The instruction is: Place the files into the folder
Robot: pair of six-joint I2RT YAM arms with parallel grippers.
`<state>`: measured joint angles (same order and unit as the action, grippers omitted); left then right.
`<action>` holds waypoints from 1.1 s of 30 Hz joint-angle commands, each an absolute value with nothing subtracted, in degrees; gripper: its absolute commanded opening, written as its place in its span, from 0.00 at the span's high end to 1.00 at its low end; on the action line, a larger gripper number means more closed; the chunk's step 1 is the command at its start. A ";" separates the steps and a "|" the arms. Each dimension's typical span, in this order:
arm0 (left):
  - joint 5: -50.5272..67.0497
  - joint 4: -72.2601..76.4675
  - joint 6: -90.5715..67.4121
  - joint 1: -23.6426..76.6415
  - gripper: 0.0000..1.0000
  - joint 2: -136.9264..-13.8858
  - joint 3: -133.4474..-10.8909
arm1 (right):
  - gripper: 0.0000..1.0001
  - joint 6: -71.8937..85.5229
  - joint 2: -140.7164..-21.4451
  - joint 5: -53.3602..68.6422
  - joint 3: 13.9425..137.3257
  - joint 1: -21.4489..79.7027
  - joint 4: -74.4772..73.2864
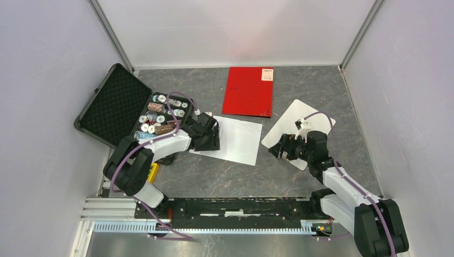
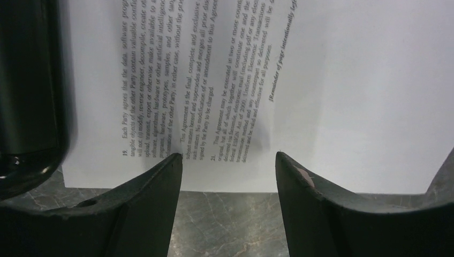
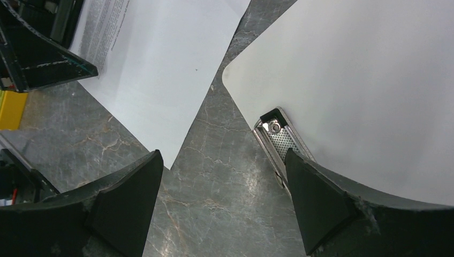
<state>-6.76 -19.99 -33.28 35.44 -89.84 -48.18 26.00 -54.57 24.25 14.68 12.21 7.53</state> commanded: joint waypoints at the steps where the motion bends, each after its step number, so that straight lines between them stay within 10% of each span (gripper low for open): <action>1: -3.56 -19.41 -36.27 36.61 0.29 -86.36 -45.33 | 0.09 20.59 -54.45 22.94 17.69 12.48 4.86; 17: -7.38 -22.68 -40.73 42.71 0.31 -71.04 -40.57 | 0.11 24.73 -56.77 20.46 17.45 15.54 13.03; 33: -11.45 -20.95 -34.81 33.36 0.47 -84.62 -48.47 | 0.06 34.17 -83.57 10.51 31.82 24.94 25.13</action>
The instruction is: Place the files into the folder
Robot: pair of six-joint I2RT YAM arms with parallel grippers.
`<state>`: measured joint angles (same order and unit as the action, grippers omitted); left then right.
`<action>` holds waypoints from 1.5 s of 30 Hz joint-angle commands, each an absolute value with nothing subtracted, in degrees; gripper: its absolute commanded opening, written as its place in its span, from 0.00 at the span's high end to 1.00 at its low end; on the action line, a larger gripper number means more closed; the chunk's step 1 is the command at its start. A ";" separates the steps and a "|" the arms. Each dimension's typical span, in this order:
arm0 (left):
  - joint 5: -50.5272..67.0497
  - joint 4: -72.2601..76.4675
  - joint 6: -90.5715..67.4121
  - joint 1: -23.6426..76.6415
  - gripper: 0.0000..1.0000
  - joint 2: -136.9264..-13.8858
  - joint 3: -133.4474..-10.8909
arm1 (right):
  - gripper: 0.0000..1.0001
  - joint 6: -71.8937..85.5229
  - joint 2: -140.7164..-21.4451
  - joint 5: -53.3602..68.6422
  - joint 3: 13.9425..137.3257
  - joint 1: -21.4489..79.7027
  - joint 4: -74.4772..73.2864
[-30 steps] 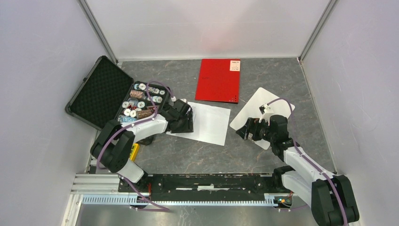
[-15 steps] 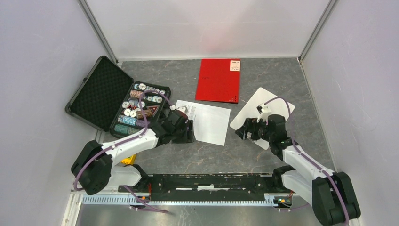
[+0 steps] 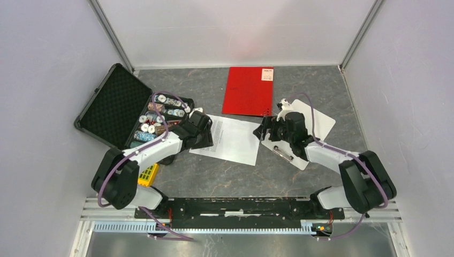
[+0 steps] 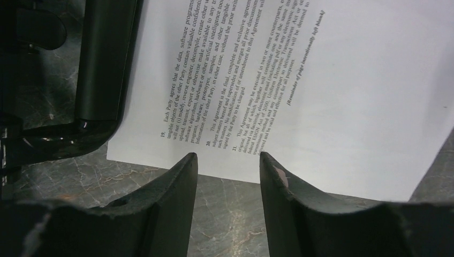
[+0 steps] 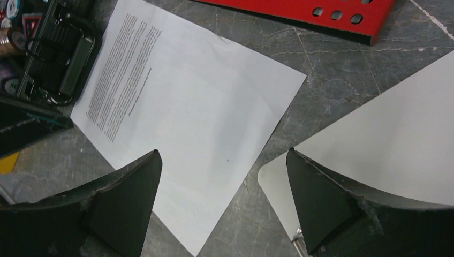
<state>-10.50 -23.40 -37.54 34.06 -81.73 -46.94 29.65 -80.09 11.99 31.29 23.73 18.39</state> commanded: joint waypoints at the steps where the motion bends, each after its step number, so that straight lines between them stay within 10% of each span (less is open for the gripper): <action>1: -10.73 -20.54 -34.59 33.24 0.49 -85.32 -48.51 | 0.06 35.20 -84.55 10.66 31.82 25.17 26.41; 45: -1.98 -11.52 -36.23 32.96 0.62 -92.01 -44.93 | 0.08 73.27 -102.57 23.60 23.90 27.75 90.70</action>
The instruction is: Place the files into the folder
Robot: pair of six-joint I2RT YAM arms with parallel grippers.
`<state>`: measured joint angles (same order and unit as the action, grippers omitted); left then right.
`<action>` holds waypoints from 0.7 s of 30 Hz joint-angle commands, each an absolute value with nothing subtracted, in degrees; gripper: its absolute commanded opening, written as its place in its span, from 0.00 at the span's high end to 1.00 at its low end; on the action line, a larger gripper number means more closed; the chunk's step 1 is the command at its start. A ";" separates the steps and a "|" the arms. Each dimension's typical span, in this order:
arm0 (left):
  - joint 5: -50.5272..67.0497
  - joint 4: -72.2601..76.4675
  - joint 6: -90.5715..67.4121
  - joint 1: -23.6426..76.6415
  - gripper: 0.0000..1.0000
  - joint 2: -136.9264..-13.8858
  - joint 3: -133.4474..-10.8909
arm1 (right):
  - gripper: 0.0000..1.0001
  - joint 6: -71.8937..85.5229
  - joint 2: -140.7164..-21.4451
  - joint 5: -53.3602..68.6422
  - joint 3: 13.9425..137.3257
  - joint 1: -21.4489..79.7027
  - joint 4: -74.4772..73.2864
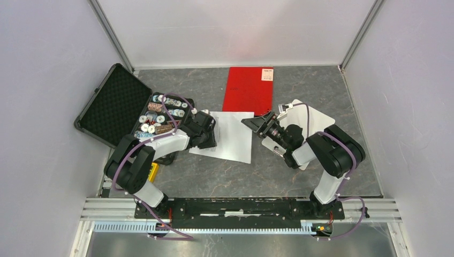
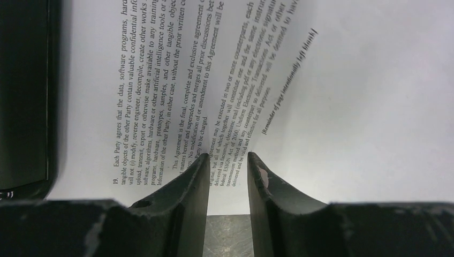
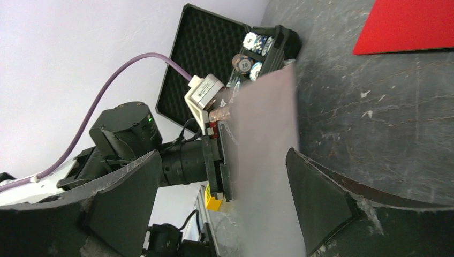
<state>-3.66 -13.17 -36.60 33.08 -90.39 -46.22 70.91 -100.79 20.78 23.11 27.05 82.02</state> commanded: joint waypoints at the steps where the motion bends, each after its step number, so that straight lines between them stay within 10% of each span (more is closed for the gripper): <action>1: -1.89 -11.47 -36.30 32.96 0.62 -92.02 -44.91 | 0.08 73.96 -103.10 24.12 24.07 27.93 91.95; 9: -1.32 -11.58 -36.30 33.00 0.62 -90.94 -44.94 | 0.22 64.39 -99.81 24.18 24.45 28.21 77.57; 21: 5.41 -12.73 -34.69 33.06 0.57 -78.03 -44.84 | 1.00 40.52 -83.26 10.36 28.94 27.99 41.79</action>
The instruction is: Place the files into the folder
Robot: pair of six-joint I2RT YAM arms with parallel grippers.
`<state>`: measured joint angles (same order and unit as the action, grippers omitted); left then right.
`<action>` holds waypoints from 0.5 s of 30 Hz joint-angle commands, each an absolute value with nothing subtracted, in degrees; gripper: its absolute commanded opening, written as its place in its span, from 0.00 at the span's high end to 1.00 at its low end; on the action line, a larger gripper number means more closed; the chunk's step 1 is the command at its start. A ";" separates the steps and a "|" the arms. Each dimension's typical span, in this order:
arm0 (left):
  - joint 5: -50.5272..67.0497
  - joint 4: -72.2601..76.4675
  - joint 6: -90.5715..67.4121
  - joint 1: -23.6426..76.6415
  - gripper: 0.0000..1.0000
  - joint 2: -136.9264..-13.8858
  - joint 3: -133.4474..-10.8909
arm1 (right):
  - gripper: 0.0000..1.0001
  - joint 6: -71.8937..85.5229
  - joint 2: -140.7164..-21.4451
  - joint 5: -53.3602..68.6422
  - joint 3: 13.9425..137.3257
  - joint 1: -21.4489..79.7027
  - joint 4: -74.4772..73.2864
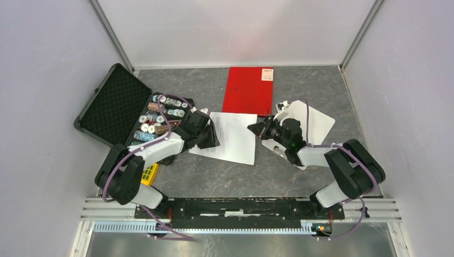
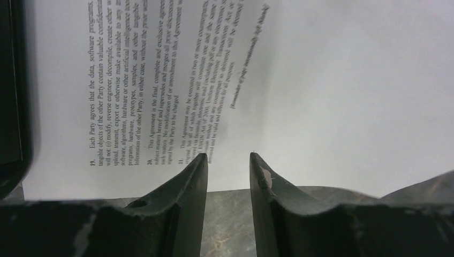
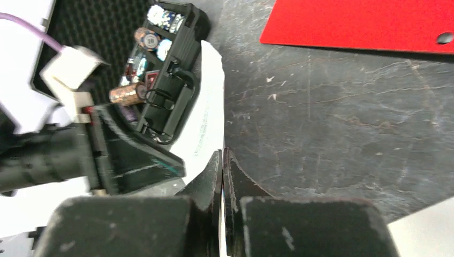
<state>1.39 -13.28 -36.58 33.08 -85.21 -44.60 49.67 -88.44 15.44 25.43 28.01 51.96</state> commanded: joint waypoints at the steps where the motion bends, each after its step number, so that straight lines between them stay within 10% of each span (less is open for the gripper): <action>1: 5.89 -12.84 -34.55 33.05 0.56 -76.23 -44.74 | 1.00 38.77 -81.40 9.23 29.99 27.83 38.60; 15: -1.56 -12.36 -45.65 43.54 0.47 -70.65 -46.92 | 1.00 23.72 -51.33 -13.75 40.44 16.50 7.39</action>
